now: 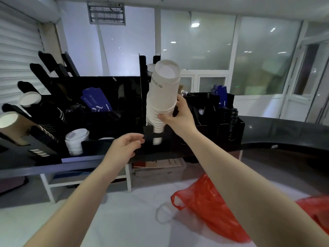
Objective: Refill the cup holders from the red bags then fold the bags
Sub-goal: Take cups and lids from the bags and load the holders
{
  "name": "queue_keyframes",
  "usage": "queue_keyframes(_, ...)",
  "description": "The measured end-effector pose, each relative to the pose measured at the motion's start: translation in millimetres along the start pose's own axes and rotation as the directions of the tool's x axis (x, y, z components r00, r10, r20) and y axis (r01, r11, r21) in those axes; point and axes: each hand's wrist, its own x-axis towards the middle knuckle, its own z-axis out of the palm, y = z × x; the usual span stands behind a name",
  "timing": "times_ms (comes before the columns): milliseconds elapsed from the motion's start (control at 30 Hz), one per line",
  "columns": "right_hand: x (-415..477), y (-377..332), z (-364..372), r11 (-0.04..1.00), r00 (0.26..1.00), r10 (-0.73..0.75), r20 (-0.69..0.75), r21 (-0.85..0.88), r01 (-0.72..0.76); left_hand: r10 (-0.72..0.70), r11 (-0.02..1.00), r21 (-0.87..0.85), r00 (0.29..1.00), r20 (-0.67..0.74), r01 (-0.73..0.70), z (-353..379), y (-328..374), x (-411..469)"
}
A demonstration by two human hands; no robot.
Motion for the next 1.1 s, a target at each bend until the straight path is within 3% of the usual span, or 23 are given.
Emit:
queue_keyframes(233, 0.2, -23.8, -12.6, 0.997, 0.996, -0.079, 0.034, -0.003, 0.079, -0.014, 1.0, 0.009, 0.994, -0.113, 0.015, 24.1, 6.9, -29.1)
queue_keyframes(533, -4.2, -21.0, -13.6, 0.997, 0.996, -0.064, 0.059, -0.031, 0.066, 0.015, 0.994, 0.109, 0.982, -0.188, 0.005, 31.0, 6.0, -36.0)
queue_keyframes(667, -14.4, -16.9, -18.7, 0.996, 0.996, -0.028, 0.081, -0.079, 0.034, 0.079, 0.972, 0.229, 0.983, -0.164, -0.04, 34.6, 9.0, -35.1)
queue_keyframes(833, -54.5, -11.3, -42.8, 0.97, 0.977, -0.092, 0.192, -0.203, 0.132, 0.193, 0.939, 0.316, 0.971, -0.144, -0.14, 57.2, 18.4, -34.8)
queue_keyframes(967, -100.4, 3.8, -95.1, 0.927, 0.946, -0.12, 0.302, -0.308, 0.216, 0.275, 0.911, 0.328, 0.961, -0.034, -0.249, 102.9, 16.9, -40.1)
queue_keyframes(1100, -141.0, 27.9, -173.4, 0.856, 0.952, -0.03, 0.305, -0.483, 0.182, 0.336, 0.876, 0.334, 0.937, 0.096, -0.348, 177.0, 8.8, -49.4)
